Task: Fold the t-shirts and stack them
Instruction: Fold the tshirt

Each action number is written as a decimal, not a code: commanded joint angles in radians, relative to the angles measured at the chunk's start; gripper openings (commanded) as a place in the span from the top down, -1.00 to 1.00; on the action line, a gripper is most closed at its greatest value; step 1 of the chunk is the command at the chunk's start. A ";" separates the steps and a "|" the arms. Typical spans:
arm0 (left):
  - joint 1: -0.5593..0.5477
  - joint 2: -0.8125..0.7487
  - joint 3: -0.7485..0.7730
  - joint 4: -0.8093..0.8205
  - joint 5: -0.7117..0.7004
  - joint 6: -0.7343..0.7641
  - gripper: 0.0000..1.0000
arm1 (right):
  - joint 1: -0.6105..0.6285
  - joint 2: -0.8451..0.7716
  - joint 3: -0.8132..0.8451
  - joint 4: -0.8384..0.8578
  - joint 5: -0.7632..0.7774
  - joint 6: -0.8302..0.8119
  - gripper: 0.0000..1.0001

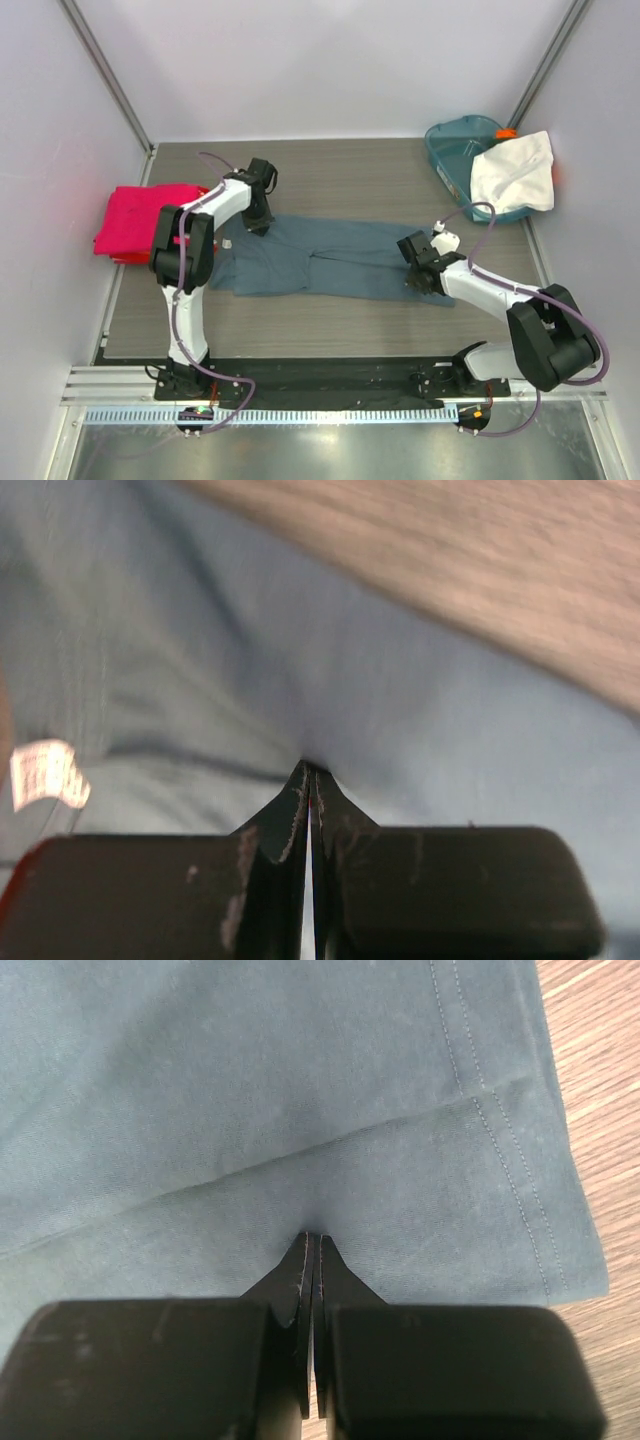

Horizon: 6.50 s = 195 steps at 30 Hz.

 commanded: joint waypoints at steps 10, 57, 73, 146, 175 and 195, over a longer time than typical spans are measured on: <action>-0.010 0.429 0.620 -0.167 0.074 0.033 0.99 | 0.528 0.087 0.097 -0.188 -0.025 0.305 0.98; -0.145 -0.265 -0.057 0.246 0.139 -0.028 -0.04 | -0.140 0.521 0.737 0.143 -0.473 -0.313 -0.01; -0.016 0.063 0.062 0.324 0.238 -0.053 0.06 | -0.209 0.908 1.087 0.152 -0.568 -0.316 0.09; -0.620 -1.037 -1.097 0.316 0.140 -0.527 0.13 | 0.323 -0.284 -0.197 -0.084 -0.500 -0.003 0.80; -0.642 -1.063 -1.172 0.464 0.168 -0.614 0.99 | 0.323 -0.402 -0.160 -0.124 -0.513 -0.004 0.98; -0.274 -0.988 -0.821 0.373 0.285 -0.459 0.99 | 0.083 -0.172 0.329 -0.151 -0.402 -0.225 0.98</action>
